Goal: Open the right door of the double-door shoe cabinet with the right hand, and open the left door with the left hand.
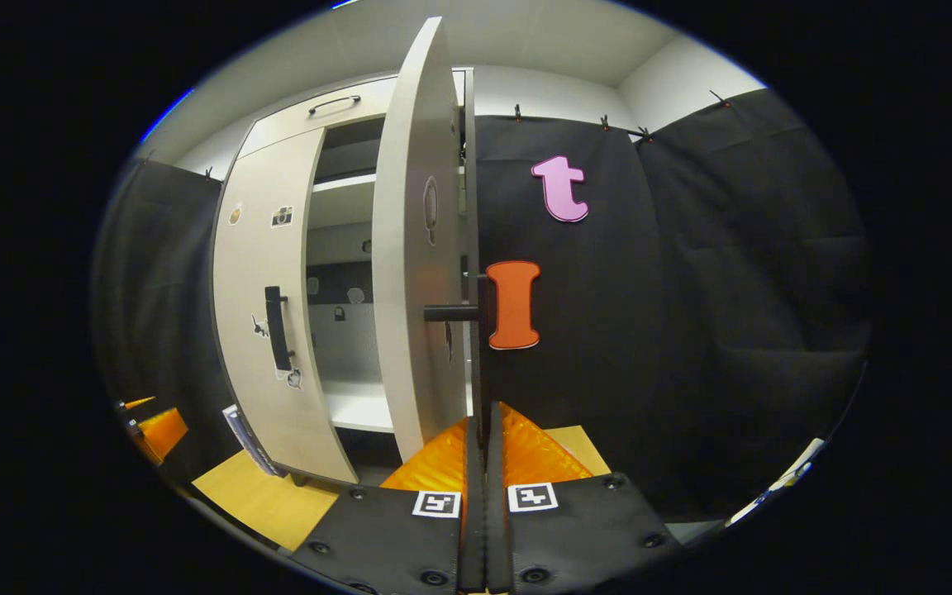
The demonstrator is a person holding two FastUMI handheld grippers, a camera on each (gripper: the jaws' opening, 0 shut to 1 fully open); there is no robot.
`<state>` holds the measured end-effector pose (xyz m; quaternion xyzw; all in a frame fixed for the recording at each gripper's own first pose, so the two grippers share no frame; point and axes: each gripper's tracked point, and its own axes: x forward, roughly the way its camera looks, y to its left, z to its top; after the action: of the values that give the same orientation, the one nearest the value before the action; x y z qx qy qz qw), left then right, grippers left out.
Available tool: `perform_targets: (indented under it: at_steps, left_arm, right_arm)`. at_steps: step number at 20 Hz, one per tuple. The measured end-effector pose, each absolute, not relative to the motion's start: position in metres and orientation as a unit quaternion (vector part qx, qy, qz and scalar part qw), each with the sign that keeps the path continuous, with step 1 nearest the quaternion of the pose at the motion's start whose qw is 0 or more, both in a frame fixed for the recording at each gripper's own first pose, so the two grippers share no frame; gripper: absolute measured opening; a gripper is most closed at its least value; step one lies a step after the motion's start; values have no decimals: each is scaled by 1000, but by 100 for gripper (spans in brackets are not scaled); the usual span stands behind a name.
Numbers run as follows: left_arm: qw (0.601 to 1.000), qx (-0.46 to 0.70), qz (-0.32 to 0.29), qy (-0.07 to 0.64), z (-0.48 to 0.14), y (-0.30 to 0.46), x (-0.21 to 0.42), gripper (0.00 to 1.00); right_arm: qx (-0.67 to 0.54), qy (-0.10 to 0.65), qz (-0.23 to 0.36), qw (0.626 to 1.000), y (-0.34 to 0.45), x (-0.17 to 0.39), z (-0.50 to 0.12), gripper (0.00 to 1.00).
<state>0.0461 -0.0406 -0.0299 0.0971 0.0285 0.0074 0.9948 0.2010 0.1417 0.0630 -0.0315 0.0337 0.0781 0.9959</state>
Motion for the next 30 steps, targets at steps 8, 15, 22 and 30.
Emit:
perform_targets:
  at_steps: [8, 15, 22, 30]
  left_arm:
    - [995, 102, 5, 15, -14, -61, 96, 96]
    - [995, 104, 3, 10, -8, -74, 164, 96]
    - [994, 112, 11, 10, -7, -72, 221, 96]
    - [992, 118, 17, 27, -22, -59, 274, 96]
  right_arm:
    - [-13, 14, 83, 996, 135, 200, 72, 3]
    - [-14, 12, 76, 997, 124, 202, 74, 35]
    - [-11, 14, 58, 998, 114, 205, 74, 56]
    - [-13, 24, 33, 999, 102, 204, 69, 92]
